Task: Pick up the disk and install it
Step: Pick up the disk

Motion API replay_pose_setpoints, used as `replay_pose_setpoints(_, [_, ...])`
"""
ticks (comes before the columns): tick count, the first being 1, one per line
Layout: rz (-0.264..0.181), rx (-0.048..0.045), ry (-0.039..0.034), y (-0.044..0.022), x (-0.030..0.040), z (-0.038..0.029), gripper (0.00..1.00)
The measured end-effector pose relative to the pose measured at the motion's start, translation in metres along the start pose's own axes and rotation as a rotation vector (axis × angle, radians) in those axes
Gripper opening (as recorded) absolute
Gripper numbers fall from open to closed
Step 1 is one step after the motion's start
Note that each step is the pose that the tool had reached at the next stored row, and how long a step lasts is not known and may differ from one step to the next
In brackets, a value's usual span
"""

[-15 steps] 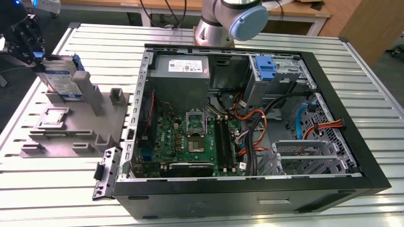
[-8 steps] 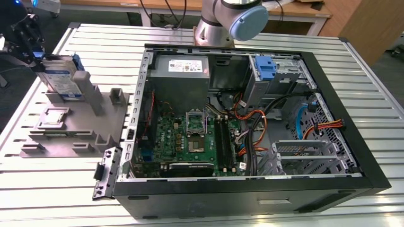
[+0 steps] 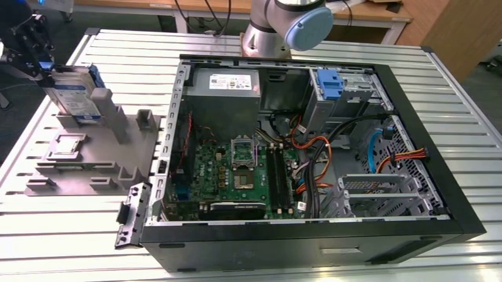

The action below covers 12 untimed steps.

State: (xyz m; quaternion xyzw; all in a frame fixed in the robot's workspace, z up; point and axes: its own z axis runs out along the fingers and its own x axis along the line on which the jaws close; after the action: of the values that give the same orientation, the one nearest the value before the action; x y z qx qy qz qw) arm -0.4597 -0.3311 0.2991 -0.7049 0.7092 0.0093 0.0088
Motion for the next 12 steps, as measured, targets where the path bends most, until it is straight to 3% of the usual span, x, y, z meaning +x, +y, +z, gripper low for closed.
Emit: replay_pose_setpoints(12, [0.0, -0.0001, 0.0, 0.0, -0.0002, -0.0057, 0.36])
